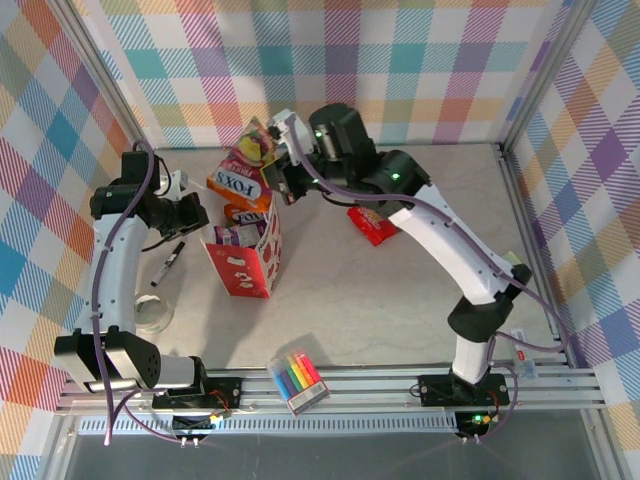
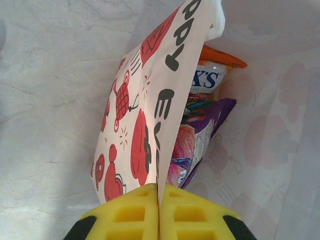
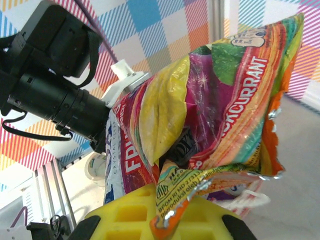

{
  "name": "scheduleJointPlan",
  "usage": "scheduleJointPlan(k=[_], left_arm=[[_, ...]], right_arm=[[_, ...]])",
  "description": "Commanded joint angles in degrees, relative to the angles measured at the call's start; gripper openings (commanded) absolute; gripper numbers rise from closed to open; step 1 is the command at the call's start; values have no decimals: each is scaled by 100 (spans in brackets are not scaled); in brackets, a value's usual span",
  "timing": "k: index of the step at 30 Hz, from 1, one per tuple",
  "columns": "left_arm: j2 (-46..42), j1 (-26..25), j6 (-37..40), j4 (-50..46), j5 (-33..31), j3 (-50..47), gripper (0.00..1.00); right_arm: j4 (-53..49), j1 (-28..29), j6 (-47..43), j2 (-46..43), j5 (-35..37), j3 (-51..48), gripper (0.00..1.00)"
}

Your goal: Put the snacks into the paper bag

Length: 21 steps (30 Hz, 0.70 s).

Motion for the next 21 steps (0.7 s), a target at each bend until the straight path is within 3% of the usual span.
scheduleJointPlan(k=[1, 12, 21], left_arm=[[-103, 103, 5, -82, 172, -24, 6], [-193, 130, -2, -57, 207, -112, 6], [-244, 130, -10, -85, 185, -113, 6]], right_arm=[[25, 145, -107, 262, -123, 634, 0], [-387, 179, -1004, 787, -400, 1119, 0], [-637, 174, -1720, 912, -127, 1145, 0]])
